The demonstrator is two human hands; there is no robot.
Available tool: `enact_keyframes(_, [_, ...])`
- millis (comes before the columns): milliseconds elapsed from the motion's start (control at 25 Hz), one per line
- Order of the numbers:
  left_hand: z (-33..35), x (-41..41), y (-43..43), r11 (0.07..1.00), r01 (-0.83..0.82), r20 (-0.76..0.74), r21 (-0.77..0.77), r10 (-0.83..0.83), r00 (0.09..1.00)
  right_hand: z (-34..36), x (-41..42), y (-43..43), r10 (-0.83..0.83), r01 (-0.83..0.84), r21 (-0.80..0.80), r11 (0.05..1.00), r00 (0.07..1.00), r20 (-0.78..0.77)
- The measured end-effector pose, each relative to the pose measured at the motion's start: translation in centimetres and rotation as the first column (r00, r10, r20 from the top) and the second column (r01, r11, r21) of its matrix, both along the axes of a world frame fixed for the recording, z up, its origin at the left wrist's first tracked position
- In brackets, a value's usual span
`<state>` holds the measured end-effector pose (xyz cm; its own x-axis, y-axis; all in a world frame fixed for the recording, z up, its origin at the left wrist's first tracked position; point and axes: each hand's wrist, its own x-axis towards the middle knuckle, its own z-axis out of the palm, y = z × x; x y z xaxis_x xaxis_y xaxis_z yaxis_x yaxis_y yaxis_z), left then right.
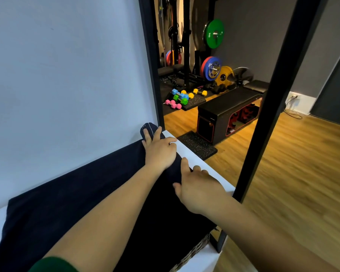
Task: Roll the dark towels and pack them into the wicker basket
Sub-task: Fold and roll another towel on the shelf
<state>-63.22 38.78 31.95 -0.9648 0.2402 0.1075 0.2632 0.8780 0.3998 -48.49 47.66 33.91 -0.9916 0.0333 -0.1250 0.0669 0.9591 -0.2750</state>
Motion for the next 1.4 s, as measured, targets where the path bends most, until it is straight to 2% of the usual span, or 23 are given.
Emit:
enact_keyframes(200, [-0.6,-0.3,-0.7,1.0,-0.017,0.019,0.014,0.017,1.0,-0.2,0.3,-1.1,-0.015,0.019,0.085,0.996,0.999,-0.042])
enact_keyframes(320, [-1.8,-0.9,-1.5,0.998,0.04,-0.045,-0.049,-0.042,0.998,-0.4,0.5,-1.6,-0.015,0.03,0.137,0.99,0.995,-0.103])
enact_keyframes(560, [-1.0,0.6,-2.0,0.993,-0.03,0.063,0.112,0.023,0.998,-0.2,1.0,-2.9,-0.05,0.08,0.221,0.972,0.989,-0.137])
enact_keyframes(640, [-0.8,0.9,-2.3,0.994,-0.02,0.061,0.107,0.014,0.998,-0.3,0.9,-3.2,-0.022,0.057,0.224,0.973,0.988,-0.154])
enact_keyframes(720, [-0.8,0.8,-2.6,0.996,-0.025,0.058,0.087,0.02,0.998,-0.4,1.0,-3.4,0.019,0.0,0.242,0.97,0.997,-0.076])
enact_keyframes(800, [-0.9,1.1,-3.0,0.997,-0.033,0.057,0.068,0.03,0.998,-0.2,1.3,-3.7,0.036,-0.006,0.29,0.957,0.995,-0.097])
enact_keyframes(1120, [-1.5,2.3,-5.5,0.993,-0.037,0.073,0.114,0.028,0.997,0.1,2.2,-5.3,0.155,-0.118,0.444,0.888,0.987,-0.048])
enact_keyframes(1240, [-1.6,2.5,-5.9,0.994,-0.032,0.077,0.108,0.024,0.997,0.2,2.4,-5.4,0.123,-0.106,0.401,0.91,0.992,-0.018])
enact_keyframes(1400, [-1.5,2.7,-5.8,0.992,-0.019,0.095,0.124,0.007,0.995,2.5,0.5,-3.1,0.132,-0.133,0.213,0.968,0.991,0.019])
